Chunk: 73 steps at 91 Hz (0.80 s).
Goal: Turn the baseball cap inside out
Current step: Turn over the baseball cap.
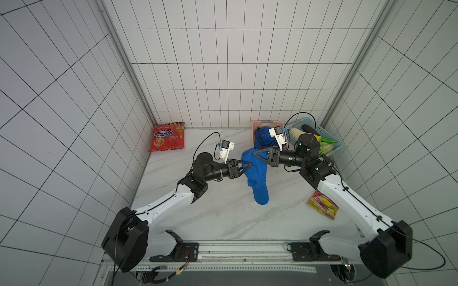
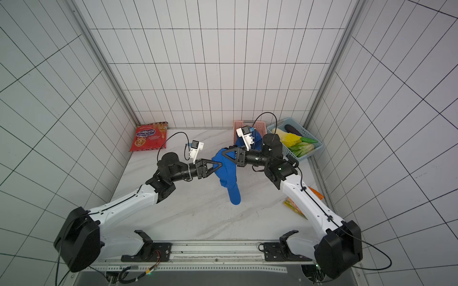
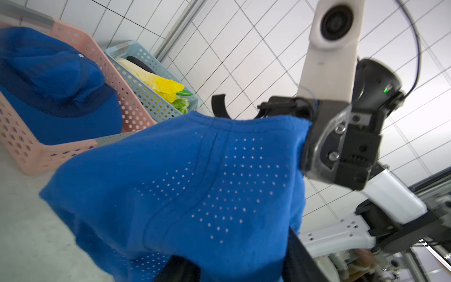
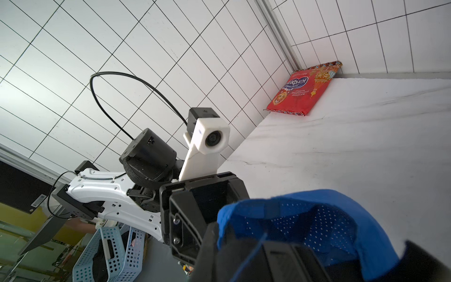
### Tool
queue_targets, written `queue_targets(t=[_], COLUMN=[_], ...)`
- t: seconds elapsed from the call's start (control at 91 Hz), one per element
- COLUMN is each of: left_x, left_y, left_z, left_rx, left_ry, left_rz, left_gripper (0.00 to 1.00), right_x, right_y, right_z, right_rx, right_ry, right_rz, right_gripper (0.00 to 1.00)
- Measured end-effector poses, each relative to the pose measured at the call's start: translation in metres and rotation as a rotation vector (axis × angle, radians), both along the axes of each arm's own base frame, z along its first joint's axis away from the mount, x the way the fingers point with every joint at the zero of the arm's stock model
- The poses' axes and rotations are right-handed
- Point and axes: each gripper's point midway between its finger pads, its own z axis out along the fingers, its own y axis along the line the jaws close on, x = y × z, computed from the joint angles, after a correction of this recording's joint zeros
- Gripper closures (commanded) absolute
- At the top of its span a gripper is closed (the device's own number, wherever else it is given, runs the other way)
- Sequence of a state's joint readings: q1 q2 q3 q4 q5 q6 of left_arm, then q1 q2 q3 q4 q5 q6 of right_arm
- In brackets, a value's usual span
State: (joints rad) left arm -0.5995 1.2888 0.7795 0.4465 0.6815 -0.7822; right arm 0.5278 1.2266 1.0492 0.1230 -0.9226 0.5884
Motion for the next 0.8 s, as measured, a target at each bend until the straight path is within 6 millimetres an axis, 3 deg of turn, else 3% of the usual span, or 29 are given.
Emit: queue_targets(t=[0.088,0.22,0.341,0.418,0.561,0.616,0.802], left_x=[0.001,-0.002,-0.008,-0.009,0.0,0.006,0.025], left_y=[0.001,0.007,0.013,0.012,0.015,0.017,0.022], left_z=[0.003,0.015,0.028,0.023,0.018,0.023,0.051], left_rx=[-0.011,-0.031,-0.039,-0.017,0.021,0.02,-0.079], left_ry=[0.003,-0.036,-0.075,-0.062,-0.007,0.022,0.138], left_rz=[0.01,0.038,0.055,0.053,0.094,0.129,0.258], left_gripper=[1.0,1.0,1.0,1.0,1.0,1.0,1.0], right_x=[0.004,0.018,0.02,0.019,0.042,0.047,0.018], right_y=[-0.006,-0.024,-0.032,-0.033,-0.055,-0.064,-0.077], right_z=[0.001,0.001,-0.006,-0.012,-0.016,-0.012,-0.006], right_rx=[0.0,0.0,0.001,0.001,0.003,0.005,0.009], right_ry=[0.002,0.032,0.089,0.124,0.127,0.101,-0.028], right_rz=[-0.02,-0.079,-0.084,-0.08,-0.192,-0.239,-0.271], right_gripper=[1.0,1.0,1.0,0.8,0.2,0.03,0.01])
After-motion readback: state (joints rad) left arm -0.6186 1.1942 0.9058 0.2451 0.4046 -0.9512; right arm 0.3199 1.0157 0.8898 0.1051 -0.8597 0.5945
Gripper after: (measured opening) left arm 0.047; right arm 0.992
